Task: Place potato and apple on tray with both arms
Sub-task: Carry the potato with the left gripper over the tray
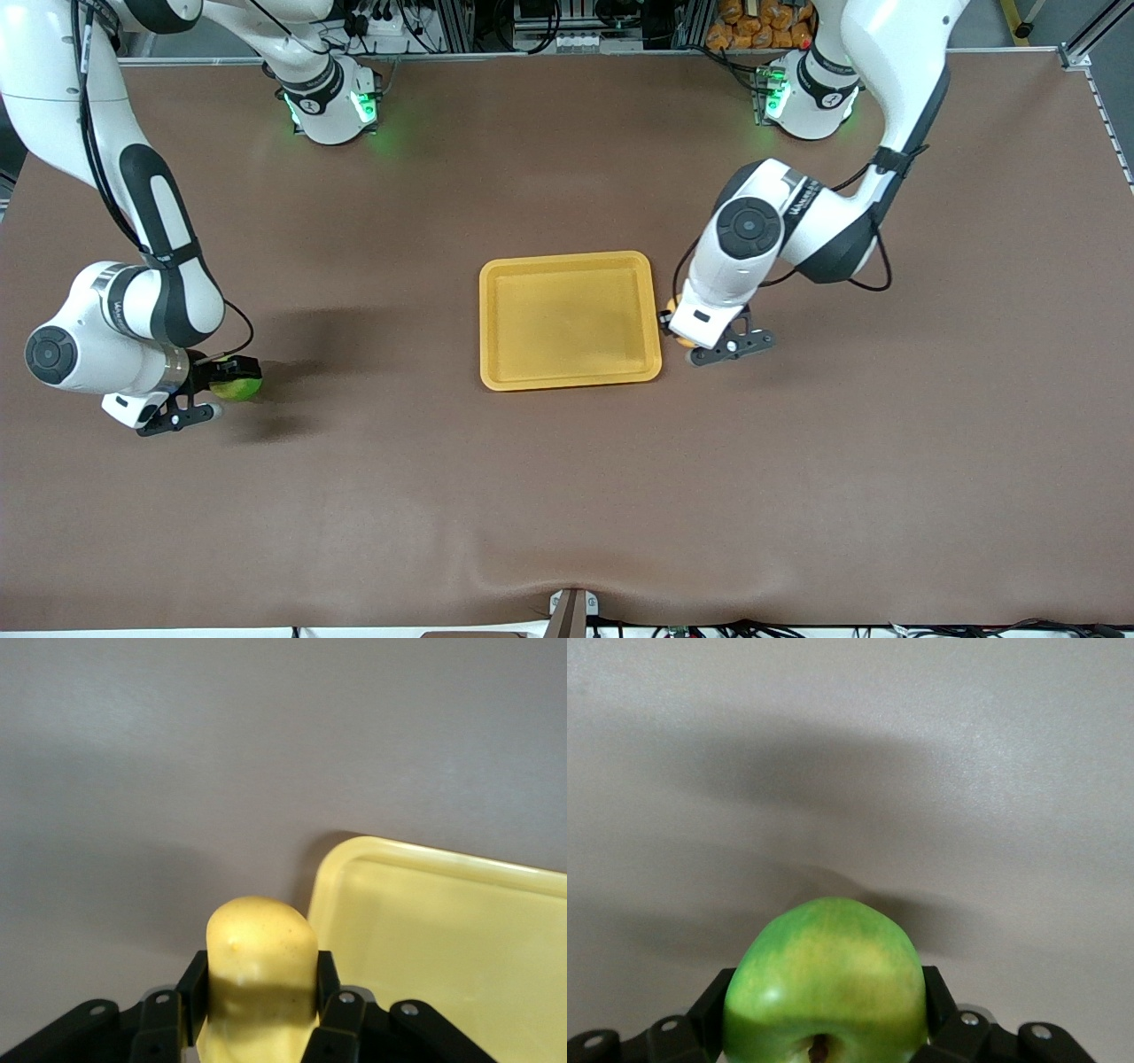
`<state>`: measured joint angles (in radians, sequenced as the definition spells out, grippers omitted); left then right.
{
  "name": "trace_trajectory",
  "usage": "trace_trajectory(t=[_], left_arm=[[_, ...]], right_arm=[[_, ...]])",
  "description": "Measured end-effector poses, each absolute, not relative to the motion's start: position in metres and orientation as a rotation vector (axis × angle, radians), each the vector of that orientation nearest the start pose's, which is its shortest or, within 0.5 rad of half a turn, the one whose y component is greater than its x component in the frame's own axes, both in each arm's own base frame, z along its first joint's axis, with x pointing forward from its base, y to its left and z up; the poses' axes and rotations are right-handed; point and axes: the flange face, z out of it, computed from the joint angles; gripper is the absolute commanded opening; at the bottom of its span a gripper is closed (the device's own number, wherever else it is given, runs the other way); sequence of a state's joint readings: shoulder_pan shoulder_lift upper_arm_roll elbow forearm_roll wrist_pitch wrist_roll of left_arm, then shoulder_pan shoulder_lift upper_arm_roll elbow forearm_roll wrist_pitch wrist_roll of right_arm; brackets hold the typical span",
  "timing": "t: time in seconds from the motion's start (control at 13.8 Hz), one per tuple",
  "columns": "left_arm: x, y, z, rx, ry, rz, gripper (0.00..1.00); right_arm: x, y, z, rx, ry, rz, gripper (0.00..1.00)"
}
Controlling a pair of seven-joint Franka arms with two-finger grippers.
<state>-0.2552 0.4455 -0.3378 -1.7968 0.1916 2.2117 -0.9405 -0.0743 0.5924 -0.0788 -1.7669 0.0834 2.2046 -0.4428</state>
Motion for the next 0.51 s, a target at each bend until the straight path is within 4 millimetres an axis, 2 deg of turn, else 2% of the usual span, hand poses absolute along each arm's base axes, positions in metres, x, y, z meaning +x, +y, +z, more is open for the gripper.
trace_trajectory(t=[0.14, 0.36, 0.51], left_arm=[[0.547, -0.361, 0.304, -3.107, -0.446, 0.005, 0.10], [0.540, -0.388, 0.285, -3.099, -0.460, 0.026, 0.10], [0.534, -0.400, 0.272, -3.078, -0.428, 0.009, 0.05]], right_arm=[[0.644, -0.091, 0.223, -3.054, -0.382, 0.188, 0.12], [0.660, -0.085, 0.248, -3.064, -0.408, 0.111, 0.12], [0.666, -0.071, 0.268, -3.049, -0.442, 0.109, 0.12]])
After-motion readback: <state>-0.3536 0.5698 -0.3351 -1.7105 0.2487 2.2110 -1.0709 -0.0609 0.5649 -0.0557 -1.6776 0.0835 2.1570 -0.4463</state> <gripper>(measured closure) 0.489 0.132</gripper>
